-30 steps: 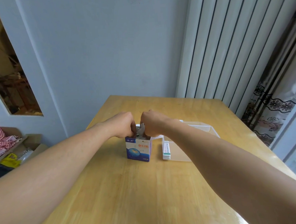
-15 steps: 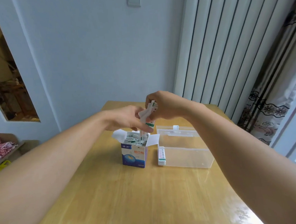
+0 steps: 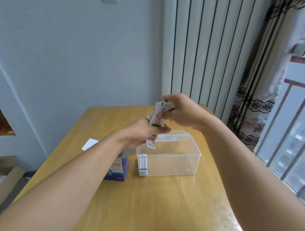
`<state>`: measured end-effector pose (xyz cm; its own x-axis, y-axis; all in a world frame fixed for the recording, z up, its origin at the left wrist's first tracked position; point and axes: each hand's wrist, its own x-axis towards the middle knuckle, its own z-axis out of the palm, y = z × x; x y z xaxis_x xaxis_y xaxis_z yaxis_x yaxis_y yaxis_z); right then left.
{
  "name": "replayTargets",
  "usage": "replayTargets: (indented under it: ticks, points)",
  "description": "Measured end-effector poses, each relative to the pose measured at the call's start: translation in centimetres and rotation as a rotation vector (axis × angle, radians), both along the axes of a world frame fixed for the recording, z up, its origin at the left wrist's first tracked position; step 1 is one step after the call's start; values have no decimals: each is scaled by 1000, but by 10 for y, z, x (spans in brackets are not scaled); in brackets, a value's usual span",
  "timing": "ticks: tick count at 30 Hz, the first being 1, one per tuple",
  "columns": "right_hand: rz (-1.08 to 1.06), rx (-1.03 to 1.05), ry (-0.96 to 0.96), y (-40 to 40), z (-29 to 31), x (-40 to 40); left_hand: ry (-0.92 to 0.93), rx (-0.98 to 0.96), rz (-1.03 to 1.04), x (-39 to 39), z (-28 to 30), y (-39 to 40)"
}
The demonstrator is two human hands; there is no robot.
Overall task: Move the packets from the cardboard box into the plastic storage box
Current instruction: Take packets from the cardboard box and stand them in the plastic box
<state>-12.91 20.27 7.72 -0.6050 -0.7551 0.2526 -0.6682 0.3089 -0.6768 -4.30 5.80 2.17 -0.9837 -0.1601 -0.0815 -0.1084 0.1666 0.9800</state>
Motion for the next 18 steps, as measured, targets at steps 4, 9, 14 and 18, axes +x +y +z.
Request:
replayTargets:
  ticks: [4, 9, 14, 18]
  points:
    - [-126, -257, -234, 18, -14, -24, 21, 15, 189, -18, -8, -7]
    - [-109, -371, -551, 15, -40, -28, 253, 197, 380, -30, -17, -14]
    - [-127, -539, -774, 0, -63, -27, 468, 254, 551, -36, -29, -9]
    - [-89, -587, -865, -7, -76, -28, 503, 357, 539, -38, -38, -7]
